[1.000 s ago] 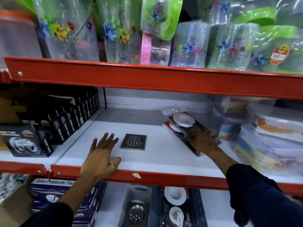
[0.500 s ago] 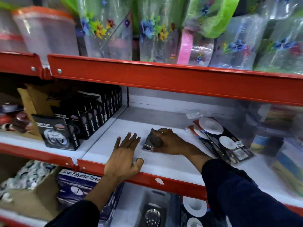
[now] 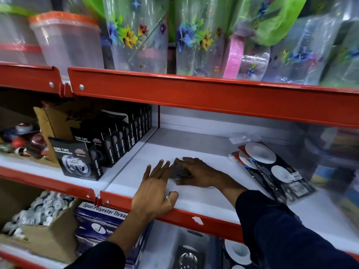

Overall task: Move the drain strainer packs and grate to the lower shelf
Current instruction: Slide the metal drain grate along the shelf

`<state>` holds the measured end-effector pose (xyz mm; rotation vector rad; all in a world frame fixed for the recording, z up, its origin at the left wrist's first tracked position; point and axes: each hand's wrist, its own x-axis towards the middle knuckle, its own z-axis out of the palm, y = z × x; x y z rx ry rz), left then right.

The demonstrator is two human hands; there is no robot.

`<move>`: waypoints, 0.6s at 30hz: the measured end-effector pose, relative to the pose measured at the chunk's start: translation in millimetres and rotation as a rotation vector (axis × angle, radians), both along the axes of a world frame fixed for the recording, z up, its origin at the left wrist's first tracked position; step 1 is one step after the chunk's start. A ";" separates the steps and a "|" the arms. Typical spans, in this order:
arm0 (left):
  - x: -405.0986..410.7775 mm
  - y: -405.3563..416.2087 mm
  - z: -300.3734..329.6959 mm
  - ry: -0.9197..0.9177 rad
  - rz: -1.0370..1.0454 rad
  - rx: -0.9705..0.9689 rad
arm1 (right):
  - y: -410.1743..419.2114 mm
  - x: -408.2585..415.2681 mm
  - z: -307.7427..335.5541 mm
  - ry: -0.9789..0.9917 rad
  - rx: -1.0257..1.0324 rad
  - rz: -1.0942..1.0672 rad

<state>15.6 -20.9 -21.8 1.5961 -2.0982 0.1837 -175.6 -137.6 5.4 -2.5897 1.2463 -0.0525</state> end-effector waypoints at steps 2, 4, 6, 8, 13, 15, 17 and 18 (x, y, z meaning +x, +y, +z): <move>0.3 -0.4 -0.1 0.002 -0.001 -0.002 | 1.3 -1.4 1.7 0.017 -0.025 0.008; 1.2 -0.6 0.0 0.000 0.006 0.001 | 3.7 -9.3 5.7 0.012 -0.035 -0.009; 1.7 -0.5 -0.1 -0.005 0.006 0.002 | 8.2 -22.6 11.8 0.010 -0.062 -0.030; 3.4 -0.6 -1.1 -0.001 0.002 -0.001 | 13.9 -37.8 17.4 0.004 -0.119 -0.067; 4.1 -0.6 -1.8 0.007 -0.005 0.003 | 24.4 -95.6 27.5 -0.067 -0.395 -0.356; 3.1 -0.3 -1.1 -0.005 -0.003 0.006 | 25.8 -126.6 29.8 -0.091 -0.458 -0.512; 1.6 -0.3 0.0 -0.006 -0.007 0.006 | 28.7 -158.4 30.9 -0.121 -0.499 -0.664; 1.3 0.0 0.7 -0.009 -0.007 0.006 | 30.6 -171.9 32.0 -0.128 -0.497 -0.718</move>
